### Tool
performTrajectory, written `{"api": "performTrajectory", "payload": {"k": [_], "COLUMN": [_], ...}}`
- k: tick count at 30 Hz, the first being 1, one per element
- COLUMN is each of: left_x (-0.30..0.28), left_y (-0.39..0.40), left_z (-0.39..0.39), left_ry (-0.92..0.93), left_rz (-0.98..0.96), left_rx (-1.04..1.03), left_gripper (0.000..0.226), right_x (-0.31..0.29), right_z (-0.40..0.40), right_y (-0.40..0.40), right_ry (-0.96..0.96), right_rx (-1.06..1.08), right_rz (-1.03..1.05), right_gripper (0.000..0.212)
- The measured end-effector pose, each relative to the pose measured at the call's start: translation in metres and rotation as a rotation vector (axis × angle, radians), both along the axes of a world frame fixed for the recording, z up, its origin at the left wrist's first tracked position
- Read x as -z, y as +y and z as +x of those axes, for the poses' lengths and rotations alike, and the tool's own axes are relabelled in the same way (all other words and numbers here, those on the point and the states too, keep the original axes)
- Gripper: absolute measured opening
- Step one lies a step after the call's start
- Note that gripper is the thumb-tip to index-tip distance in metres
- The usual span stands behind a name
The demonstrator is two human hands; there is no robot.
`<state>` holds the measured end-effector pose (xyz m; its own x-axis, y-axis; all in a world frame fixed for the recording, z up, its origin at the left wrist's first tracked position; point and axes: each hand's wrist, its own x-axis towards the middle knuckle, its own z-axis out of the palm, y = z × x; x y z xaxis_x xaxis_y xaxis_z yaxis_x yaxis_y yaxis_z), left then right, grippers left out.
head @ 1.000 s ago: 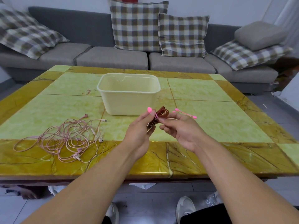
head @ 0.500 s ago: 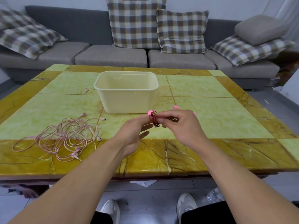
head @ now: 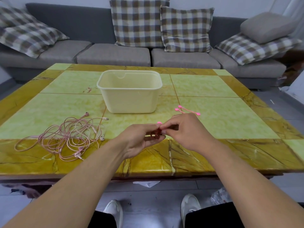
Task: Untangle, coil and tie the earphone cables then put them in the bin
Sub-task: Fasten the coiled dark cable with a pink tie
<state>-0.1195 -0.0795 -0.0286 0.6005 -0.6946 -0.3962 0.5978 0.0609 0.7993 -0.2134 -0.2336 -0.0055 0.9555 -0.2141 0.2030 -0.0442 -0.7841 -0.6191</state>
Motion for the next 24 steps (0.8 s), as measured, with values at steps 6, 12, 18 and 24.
{"api": "performTrajectory", "payload": {"k": [6,12,18,24], "left_x": [0.004,0.008,0.011,0.010], "left_y": [0.000,-0.008,-0.010,-0.005], "left_z": [0.001,-0.004,-0.003,0.000], "left_ry": [-0.124,-0.335,-0.337,-0.209], "left_rz": [0.026,0.099,0.130,0.116], "left_rx": [-0.032,-0.115,-0.181,-0.110], "left_gripper": [0.022,0.008,0.006,0.013], "right_x": [-0.002,0.002,-0.001,0.005], "right_z": [-0.002,0.003,0.006,0.004], "right_y": [0.001,0.007,0.002,0.002], "right_ry": [0.070,0.165,0.191,0.187], "right_rx": [0.134,0.272,0.194,0.119], "right_rz": [0.444,0.494,0.847,0.618], "right_gripper": [0.011,0.007,0.007,0.020]}}
